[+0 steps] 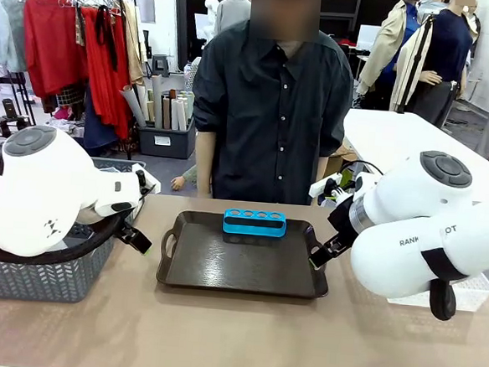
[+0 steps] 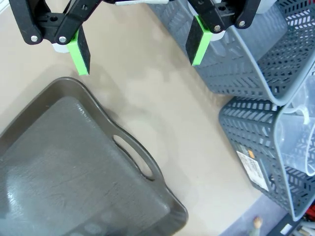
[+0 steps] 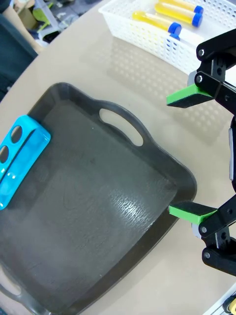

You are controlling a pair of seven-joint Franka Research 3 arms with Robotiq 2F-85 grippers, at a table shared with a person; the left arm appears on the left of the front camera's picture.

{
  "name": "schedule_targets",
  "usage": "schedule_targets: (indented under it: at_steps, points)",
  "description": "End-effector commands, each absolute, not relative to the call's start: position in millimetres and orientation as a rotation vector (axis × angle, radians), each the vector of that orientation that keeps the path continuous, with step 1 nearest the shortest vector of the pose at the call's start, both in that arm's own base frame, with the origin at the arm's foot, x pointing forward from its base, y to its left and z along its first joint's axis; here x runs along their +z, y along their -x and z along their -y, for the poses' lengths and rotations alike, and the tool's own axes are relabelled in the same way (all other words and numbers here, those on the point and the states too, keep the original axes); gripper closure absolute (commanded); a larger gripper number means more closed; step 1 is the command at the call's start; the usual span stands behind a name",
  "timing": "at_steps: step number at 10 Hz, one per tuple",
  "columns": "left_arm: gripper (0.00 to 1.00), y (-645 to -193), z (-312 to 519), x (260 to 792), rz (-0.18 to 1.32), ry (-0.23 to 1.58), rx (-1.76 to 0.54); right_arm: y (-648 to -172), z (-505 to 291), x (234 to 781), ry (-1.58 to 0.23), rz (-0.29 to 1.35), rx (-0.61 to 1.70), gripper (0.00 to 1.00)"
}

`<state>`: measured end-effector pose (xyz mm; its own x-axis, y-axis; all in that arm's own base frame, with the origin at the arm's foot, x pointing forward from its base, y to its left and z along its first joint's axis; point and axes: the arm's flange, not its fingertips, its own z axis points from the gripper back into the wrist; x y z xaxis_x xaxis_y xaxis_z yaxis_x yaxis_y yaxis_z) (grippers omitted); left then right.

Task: Prepare the laboratory tools.
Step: Pick up one Large Measuring Cup and place it on the Handle tray.

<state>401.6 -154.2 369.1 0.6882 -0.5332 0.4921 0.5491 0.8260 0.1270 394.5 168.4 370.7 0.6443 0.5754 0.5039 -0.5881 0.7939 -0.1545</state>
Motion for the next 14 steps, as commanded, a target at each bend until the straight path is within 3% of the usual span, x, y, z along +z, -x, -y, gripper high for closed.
schedule_targets:
  at_steps: [1,5,8,14]
  points:
    - [0.00,-397.5,153.7,378.2,0.475,0.102,-0.664,-388.8,-173.4,368.8,-0.062,0.539,0.688,0.00]
    - [0.00,-382.4,164.5,408.1,0.434,0.215,-0.740,-372.6,-180.3,389.8,-0.170,0.485,0.804,0.00]
    - [0.00,-388.3,166.9,446.1,0.507,0.250,-0.872,-372.2,-188.8,440.9,-0.214,0.486,0.843,0.00]
    - [0.00,-415.6,149.4,515.5,0.648,0.374,-0.908,-388.5,-151.9,546.5,-0.406,0.557,0.869,0.00]
